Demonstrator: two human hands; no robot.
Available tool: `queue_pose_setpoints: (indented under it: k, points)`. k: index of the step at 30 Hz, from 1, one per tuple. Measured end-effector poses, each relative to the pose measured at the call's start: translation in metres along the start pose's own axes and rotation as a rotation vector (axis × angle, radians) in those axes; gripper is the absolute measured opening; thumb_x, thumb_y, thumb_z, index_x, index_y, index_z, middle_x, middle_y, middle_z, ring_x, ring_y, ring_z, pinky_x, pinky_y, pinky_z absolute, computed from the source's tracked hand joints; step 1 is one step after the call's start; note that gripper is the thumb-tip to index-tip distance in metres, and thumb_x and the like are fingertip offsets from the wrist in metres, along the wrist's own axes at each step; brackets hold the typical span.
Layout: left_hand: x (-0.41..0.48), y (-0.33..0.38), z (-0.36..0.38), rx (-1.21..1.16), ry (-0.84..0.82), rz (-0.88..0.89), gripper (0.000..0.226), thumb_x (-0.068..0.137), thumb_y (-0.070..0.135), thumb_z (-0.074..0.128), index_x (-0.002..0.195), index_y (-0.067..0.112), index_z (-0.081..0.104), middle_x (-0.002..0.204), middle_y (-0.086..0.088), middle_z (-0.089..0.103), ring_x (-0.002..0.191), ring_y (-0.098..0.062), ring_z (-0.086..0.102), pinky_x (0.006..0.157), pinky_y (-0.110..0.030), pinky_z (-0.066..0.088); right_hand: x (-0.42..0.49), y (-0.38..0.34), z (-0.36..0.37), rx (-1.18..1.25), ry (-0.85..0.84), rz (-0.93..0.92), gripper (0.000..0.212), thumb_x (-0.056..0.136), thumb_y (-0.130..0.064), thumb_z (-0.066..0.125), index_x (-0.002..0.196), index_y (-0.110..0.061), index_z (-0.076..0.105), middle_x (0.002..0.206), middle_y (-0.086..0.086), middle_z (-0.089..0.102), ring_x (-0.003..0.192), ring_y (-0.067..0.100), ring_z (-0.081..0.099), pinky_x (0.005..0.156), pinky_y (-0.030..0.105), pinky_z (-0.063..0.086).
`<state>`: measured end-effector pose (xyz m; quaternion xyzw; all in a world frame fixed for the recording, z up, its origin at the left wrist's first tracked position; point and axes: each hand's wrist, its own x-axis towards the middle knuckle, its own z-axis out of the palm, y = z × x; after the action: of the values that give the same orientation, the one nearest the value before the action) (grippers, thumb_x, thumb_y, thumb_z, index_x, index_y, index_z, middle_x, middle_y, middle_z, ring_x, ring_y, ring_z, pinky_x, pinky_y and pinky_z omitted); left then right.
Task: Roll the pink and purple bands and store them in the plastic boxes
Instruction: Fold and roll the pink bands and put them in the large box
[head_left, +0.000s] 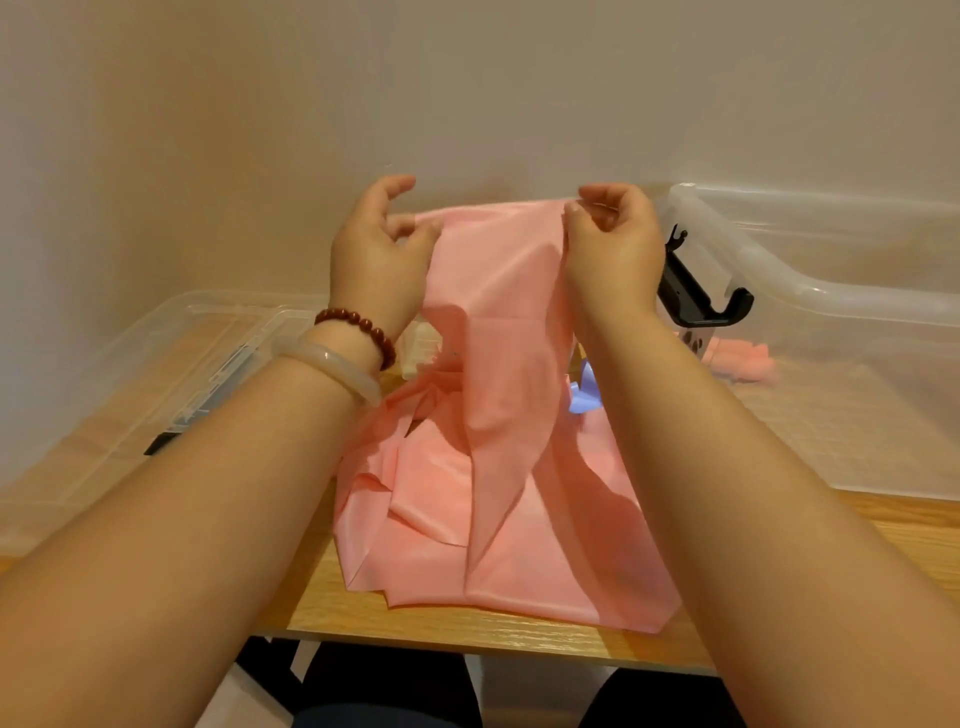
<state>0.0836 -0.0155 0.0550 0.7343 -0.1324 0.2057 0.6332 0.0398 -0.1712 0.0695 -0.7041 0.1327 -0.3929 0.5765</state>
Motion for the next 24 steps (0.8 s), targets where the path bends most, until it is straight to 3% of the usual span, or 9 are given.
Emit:
queue_pose_setpoints:
  k: [2, 4, 6, 9, 11, 15, 18, 21, 24]
  points:
    - [0.012, 0.004, 0.003, 0.016, -0.073, -0.023, 0.044, 0.094, 0.023, 0.055, 0.137, 0.028, 0.045, 0.104, 0.010, 0.068, 0.090, -0.008, 0.063, 0.083, -0.028, 0.053, 0.007, -0.005, 0.007, -0.074, -0.082, 0.001, 0.025, 0.097, -0.017, 0.052, 0.121, -0.018, 0.059, 0.112, -0.006, 0.063, 0.101, 0.009, 0.060, 0.086, 0.019, 0.047]
    - [0.020, 0.003, 0.004, 0.127, -0.187, -0.062, 0.048, 0.098, 0.029, 0.048, 0.144, 0.028, 0.036, 0.119, 0.008, 0.062, 0.089, -0.010, 0.060, 0.077, -0.027, 0.049, 0.014, -0.004, 0.011, -0.256, -0.196, -0.006, 0.035, 0.097, -0.014, 0.047, 0.130, -0.018, 0.055, 0.121, -0.003, 0.061, 0.106, 0.015, 0.059, 0.091, 0.029, 0.050]
    - [0.023, -0.001, 0.003, 0.269, -0.268, -0.080, 0.048, 0.099, 0.030, 0.045, 0.146, 0.026, 0.035, 0.131, 0.002, 0.055, 0.101, -0.015, 0.058, 0.083, -0.028, 0.048, 0.017, 0.000, 0.011, -0.517, -0.266, -0.009, 0.043, 0.094, -0.011, 0.044, 0.135, -0.021, 0.052, 0.129, 0.002, 0.059, 0.111, 0.025, 0.058, 0.093, 0.037, 0.050]
    - [0.020, -0.007, -0.002, 0.490, -0.316, -0.033, 0.046, 0.099, 0.027, 0.046, 0.144, 0.021, 0.039, 0.137, -0.002, 0.052, 0.122, -0.019, 0.050, 0.100, -0.033, 0.043, 0.014, 0.009, 0.006, -0.761, -0.268, -0.053, 0.043, 0.093, -0.011, 0.047, 0.133, -0.025, 0.055, 0.133, 0.007, 0.053, 0.123, 0.033, 0.048, 0.099, 0.038, 0.042]
    - [0.013, -0.012, -0.004, 0.540, -0.274, 0.049, 0.042, 0.099, 0.024, 0.046, 0.140, 0.019, 0.045, 0.137, -0.003, 0.052, 0.124, -0.018, 0.048, 0.100, -0.030, 0.040, 0.005, 0.013, 0.003, -0.831, -0.218, -0.091, 0.038, 0.095, -0.015, 0.052, 0.131, -0.025, 0.057, 0.134, 0.008, 0.047, 0.126, 0.031, 0.040, 0.102, 0.038, 0.033]
    - [-0.014, -0.024, -0.005, 0.387, -0.081, 0.219, 0.027, 0.095, 0.018, 0.053, 0.120, 0.013, 0.062, 0.108, -0.001, 0.059, 0.093, -0.008, 0.053, 0.082, -0.011, 0.040, -0.020, 0.024, -0.006, -0.669, -0.027, -0.143, 0.025, 0.091, -0.029, 0.062, 0.112, -0.017, 0.056, 0.115, 0.003, 0.045, 0.116, 0.027, 0.042, 0.099, 0.039, 0.037]
    - [-0.035, -0.037, -0.004, 0.326, -0.029, 0.221, 0.018, 0.092, 0.020, 0.058, 0.108, 0.014, 0.063, 0.095, 0.002, 0.057, 0.077, -0.001, 0.051, 0.070, -0.003, 0.038, -0.041, 0.039, -0.011, -0.534, 0.037, -0.109, 0.029, 0.089, -0.036, 0.067, 0.096, -0.016, 0.047, 0.101, 0.002, 0.046, 0.101, 0.029, 0.052, 0.088, 0.045, 0.044]
    - [-0.049, -0.047, 0.000, 0.257, -0.034, 0.045, 0.022, 0.089, 0.026, 0.066, 0.106, 0.020, 0.054, 0.108, 0.000, 0.057, 0.086, -0.003, 0.053, 0.070, -0.003, 0.038, -0.058, 0.052, -0.013, -0.456, 0.033, -0.002, 0.035, 0.087, -0.038, 0.070, 0.099, -0.016, 0.045, 0.102, 0.006, 0.056, 0.097, 0.027, 0.055, 0.078, 0.039, 0.043]
    - [-0.057, -0.049, 0.006, 0.085, -0.074, -0.195, 0.033, 0.088, 0.026, 0.068, 0.112, 0.021, 0.047, 0.117, 0.002, 0.056, 0.096, -0.006, 0.057, 0.068, -0.006, 0.041, -0.065, 0.061, -0.010, -0.277, -0.043, 0.246, 0.041, 0.088, -0.035, 0.071, 0.115, -0.013, 0.049, 0.099, 0.001, 0.060, 0.092, 0.019, 0.057, 0.073, 0.029, 0.042]
